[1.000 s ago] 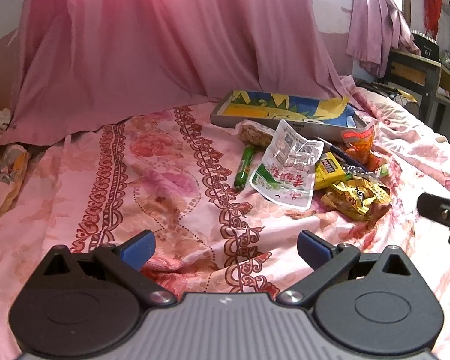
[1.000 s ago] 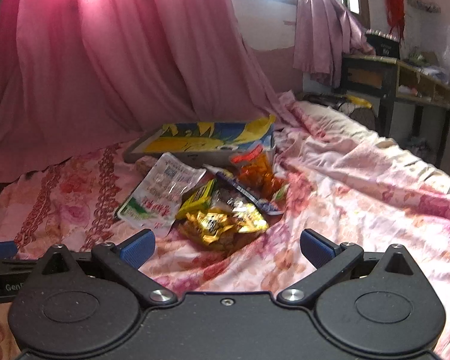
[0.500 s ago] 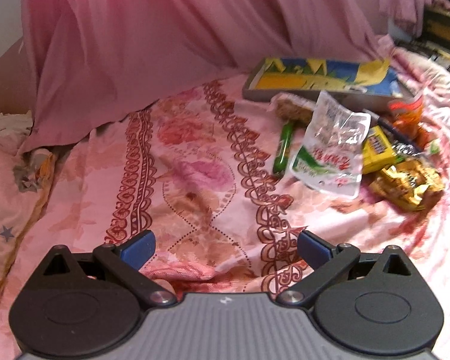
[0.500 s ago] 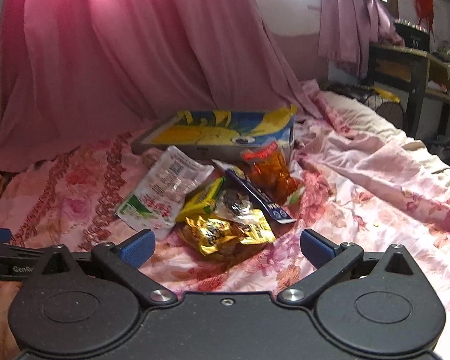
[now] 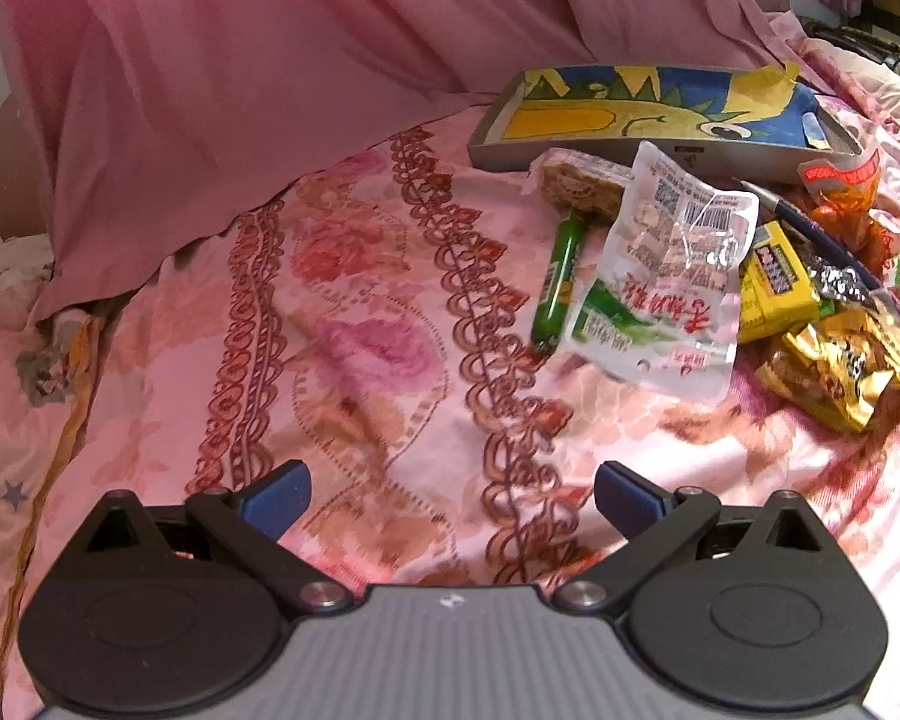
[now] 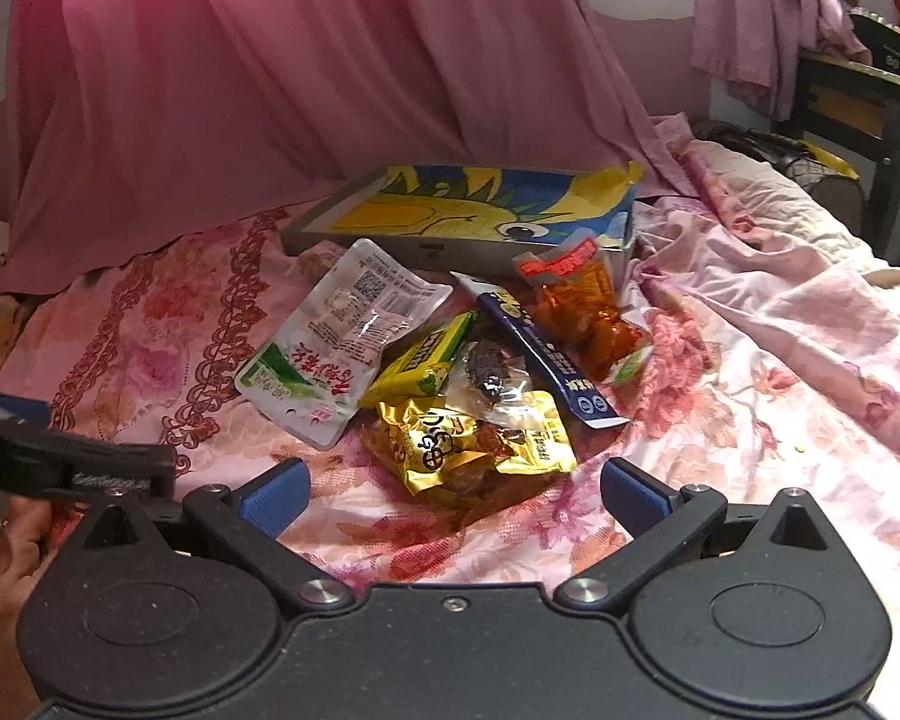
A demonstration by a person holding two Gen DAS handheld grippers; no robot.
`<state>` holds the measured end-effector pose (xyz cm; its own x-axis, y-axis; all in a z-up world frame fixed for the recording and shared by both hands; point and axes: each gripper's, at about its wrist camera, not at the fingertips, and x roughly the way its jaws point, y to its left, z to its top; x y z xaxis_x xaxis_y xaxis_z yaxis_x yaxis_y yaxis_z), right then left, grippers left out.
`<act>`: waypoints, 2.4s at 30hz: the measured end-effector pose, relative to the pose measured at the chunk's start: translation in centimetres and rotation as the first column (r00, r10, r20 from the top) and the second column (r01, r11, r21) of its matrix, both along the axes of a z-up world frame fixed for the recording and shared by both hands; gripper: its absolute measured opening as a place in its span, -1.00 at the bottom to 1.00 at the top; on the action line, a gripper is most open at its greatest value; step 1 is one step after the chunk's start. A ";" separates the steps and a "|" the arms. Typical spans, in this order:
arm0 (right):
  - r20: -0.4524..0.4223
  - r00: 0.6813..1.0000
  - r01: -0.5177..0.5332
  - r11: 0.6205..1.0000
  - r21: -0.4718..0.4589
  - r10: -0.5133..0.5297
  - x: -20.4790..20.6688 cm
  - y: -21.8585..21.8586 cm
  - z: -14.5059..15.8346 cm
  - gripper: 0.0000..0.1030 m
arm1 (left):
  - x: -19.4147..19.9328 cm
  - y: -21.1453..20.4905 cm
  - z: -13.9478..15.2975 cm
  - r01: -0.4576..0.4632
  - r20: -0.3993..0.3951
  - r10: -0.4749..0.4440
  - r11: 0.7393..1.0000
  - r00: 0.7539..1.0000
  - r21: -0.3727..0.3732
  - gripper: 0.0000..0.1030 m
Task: Organize snacks
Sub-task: 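Grasp the white pouch with the left tool while the right tool grasps the dark jerky packet, then carry both packets over the dinosaur tray and open both tools to drop them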
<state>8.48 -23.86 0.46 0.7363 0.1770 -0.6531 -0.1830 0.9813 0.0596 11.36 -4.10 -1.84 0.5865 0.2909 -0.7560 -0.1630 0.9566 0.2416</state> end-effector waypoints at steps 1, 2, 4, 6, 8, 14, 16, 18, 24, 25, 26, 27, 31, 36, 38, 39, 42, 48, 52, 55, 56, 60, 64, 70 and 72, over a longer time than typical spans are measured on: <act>0.003 1.000 -0.008 1.000 -0.008 0.008 0.2 -0.1 0.0 0.99 | 0.4 0.0 0.0 0.006 0.007 -0.006 1.000 1.000 -0.012 0.99; 0.009 1.000 -0.017 1.000 -0.020 0.017 0.4 -0.1 0.0 0.99 | 0.7 0.0 0.0 0.014 0.017 -0.014 1.000 1.000 -0.026 0.99; 0.020 0.999 -0.038 0.998 -0.051 0.039 0.8 -0.2 -0.1 0.99 | 1.4 0.2 0.0 0.041 0.046 -0.038 0.996 0.998 -0.074 0.99; 0.022 0.998 -0.059 0.995 -0.076 0.061 1.4 -0.2 -0.3 0.99 | 2.1 0.3 0.1 0.072 0.074 -0.064 0.992 0.995 -0.103 0.99; 0.016 0.996 -0.080 0.992 -0.096 0.082 2.2 -0.4 -0.6 0.99 | 3.0 0.1 0.1 0.120 0.095 -0.110 0.987 0.989 -0.108 0.99; -0.010 0.994 -0.106 0.991 -0.078 0.106 4.5 -1.2 -1.4 0.99 | 5.9 -0.8 -0.4 0.259 0.137 -0.246 0.962 0.960 -0.088 0.99; -0.007 0.995 -0.098 0.994 -0.043 0.097 5.2 -1.7 -1.5 0.99 | 7.2 -0.9 -0.7 0.284 0.142 -0.270 0.954 0.953 -0.096 0.99; 0.006 0.997 -0.078 0.997 -0.008 0.078 5.9 -2.1 -1.5 0.99 | 8.2 -0.9 -1.0 0.304 0.145 -0.287 0.947 0.947 -0.108 0.99; 0.037 0.999 -0.035 0.999 0.003 0.034 8.1 -2.6 -2.3 0.75 | 10.2 -1.8 -1.6 0.385 0.154 -0.366 0.915 0.918 -0.122 0.99; 0.030 0.999 -0.036 0.999 0.004 0.035 8.3 -2.6 -2.5 0.72 | 10.3 -2.0 -1.7 0.398 0.154 -0.379 0.909 0.913 -0.123 0.99; 0.021 0.999 -0.040 0.999 0.005 0.040 8.6 -2.5 -2.8 0.69 | 10.5 -2.2 -1.8 0.410 0.152 -0.391 0.904 0.908 -0.124 0.99; 0.012 0.999 -0.046 0.999 0.004 0.046 8.8 -2.4 -3.1 0.67 | 10.7 -2.4 -1.9 0.422 0.149 -0.404 0.897 0.903 -0.127 0.99; -0.007 0.998 -0.063 0.998 0.002 0.063 9.3 -2.0 -3.9 0.59 | 11.0 -2.9 -2.5 0.460 0.142 -0.442 0.876 0.886 -0.144 0.99; -0.007 0.998 -0.056 0.998 0.019 0.057 9.9 -2.0 -4.3 0.54 | 11.7 -3.4 -3.0 0.455 0.132 -0.437 0.874 0.890 -0.169 0.99; -0.003 0.998 -0.057 0.998 0.025 0.057 10.1 -1.9 -4.4 0.53 | 12.1 -3.5 -3.1 0.436 0.122 -0.420 0.883 0.899 -0.174 0.98; -0.001 0.998 -0.059 0.998 0.028 0.059 10.2 -1.9 -4.4 0.52 | 12.4 -3.3 -3.2 0.422 0.118 -0.406 0.887 0.906 -0.190 0.92; -0.008 0.998 -0.068 0.997 0.042 0.069 10.4 -1.8 -4.6 0.47 | 12.9 -2.8 -3.5 0.379 0.089 -0.369 0.896 0.925 -0.233 0.71; -0.056 0.996 -0.057 0.991 0.118 0.064 10.9 -2.4 -5.1 0.33 | 12.6 -2.7 -3.5 0.367 0.094 -0.355 0.897 0.930 -0.248 0.53; -0.064 0.997 -0.042 0.988 0.148 0.052 11.0 -2.6 -5.1 0.02 | 12.1 -3.2 -2.8 0.371 0.099 -0.358 0.897 0.929 -0.239 0.28; -0.059 0.997 -0.041 0.990 0.136 0.049 10.7 -2.5 -5.0 -0.03 | 11.9 -3.4 -2.5 0.374 0.093 -0.363 0.893 0.927 -0.251 0.13; -0.059 0.997 -0.041 0.991 0.128 0.048 10.7 -2.4 -4.9 -0.06 | 11.7 -3.5 -2.4 0.372 0.091 -0.361 0.892 0.928 -0.256 0.09; -0.047 0.997 -0.051 0.996 0.079 0.055 10.0 -2.1 -4.5 -0.09 | 11.2 -3.2 -2.0 0.339 0.084 -0.329 0.901 0.941 -0.269 0.06; -0.008 0.997 -0.081 0.997 -0.019 0.081 9.1 -1.4 -4.0 -0.10 | 10.5 -2.6 -1.2 0.295 0.086 -0.282 0.916 0.956 -0.272 0.06; 0.086 0.980 -0.162 0.968 -0.194 0.181 6.6 0.2 -3.1 -0.11 | 9.2 -2.3 0.9 0.268 0.124 -0.242 0.925 0.962 -0.271 0.06; 0.134 0.966 -0.182 0.952 -0.248 0.219 5.5 0.8 -2.7 -0.12 | 8.9 -2.2 1.7 0.260 0.143 -0.228 0.926 0.963 -0.273 0.06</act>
<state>13.99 -23.10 -2.20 0.7979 0.1896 -0.5721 -0.3661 0.9065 -0.2102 20.26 -6.33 -0.18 0.6935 -0.0909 -0.7147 0.0743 0.9957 -0.0545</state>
